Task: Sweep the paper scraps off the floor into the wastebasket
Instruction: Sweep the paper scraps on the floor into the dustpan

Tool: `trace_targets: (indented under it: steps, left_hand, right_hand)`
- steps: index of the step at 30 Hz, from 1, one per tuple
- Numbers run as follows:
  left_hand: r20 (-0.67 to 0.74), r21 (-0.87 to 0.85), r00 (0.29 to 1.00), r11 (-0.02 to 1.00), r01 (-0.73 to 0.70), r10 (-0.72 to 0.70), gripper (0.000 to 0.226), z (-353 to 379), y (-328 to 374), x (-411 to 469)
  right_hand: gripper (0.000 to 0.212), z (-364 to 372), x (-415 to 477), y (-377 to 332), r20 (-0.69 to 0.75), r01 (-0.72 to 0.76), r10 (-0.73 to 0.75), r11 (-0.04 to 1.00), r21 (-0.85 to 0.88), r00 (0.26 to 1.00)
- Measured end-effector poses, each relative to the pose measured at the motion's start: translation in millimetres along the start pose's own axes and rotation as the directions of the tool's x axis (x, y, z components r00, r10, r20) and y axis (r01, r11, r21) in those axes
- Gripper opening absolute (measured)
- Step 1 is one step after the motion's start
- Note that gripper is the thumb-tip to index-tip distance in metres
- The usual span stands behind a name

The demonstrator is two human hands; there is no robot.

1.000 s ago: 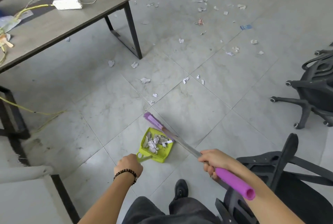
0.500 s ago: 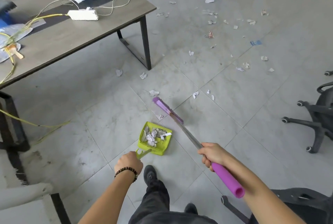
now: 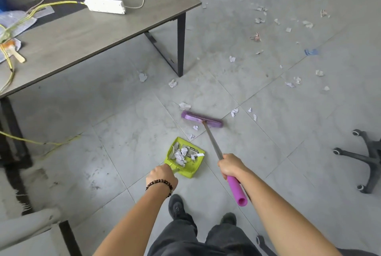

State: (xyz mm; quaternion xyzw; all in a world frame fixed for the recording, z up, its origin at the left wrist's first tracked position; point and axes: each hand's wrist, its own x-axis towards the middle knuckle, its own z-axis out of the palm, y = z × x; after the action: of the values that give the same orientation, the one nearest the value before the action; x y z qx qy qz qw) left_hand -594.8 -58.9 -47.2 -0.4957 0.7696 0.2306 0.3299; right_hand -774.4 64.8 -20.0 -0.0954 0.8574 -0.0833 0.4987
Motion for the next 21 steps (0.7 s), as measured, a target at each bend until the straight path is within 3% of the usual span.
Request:
trace_targets:
  steps: [4,6,8,11,15,21]
  left_hand:
    - [0.007,-0.005,1.0,1.0,0.005,-0.005,0.029,-16.3,21.4,11.8]
    - [0.015,-0.015,1.0,1.0,0.019,-0.019,0.03,-25.9,33.5,16.0]
    - [0.021,-0.026,0.999,0.999,0.043,-0.043,0.029,-33.3,43.0,19.2]
    - [0.036,-0.026,0.994,0.994,0.102,-0.101,0.027,-40.4,49.6,18.0]
    - [0.045,-0.066,0.982,0.98,0.188,-0.185,0.029,-28.4,55.0,2.6]
    - [0.07,-0.183,0.96,0.943,0.278,-0.27,0.031,7.4,89.3,-18.6]
  right_hand:
    - [0.044,-3.4,-2.1,3.7,0.113,0.001,0.031,0.962,-0.274,0.993]
    - [0.04,-16.3,-6.6,16.6,0.196,0.023,0.042,0.949,-0.315,0.98]
    - [0.028,-50.6,-10.7,28.1,0.276,0.059,0.014,0.966,-0.251,0.961]
    - [0.012,-121.6,-8.3,39.2,0.341,-0.012,0.047,0.994,-0.104,0.939]
    - [0.012,-181.2,6.6,36.6,0.358,-0.028,0.039,0.999,-0.034,0.933]
    - [0.009,-191.4,61.0,-3.0,0.249,0.17,-0.163,0.985,-0.005,0.955]
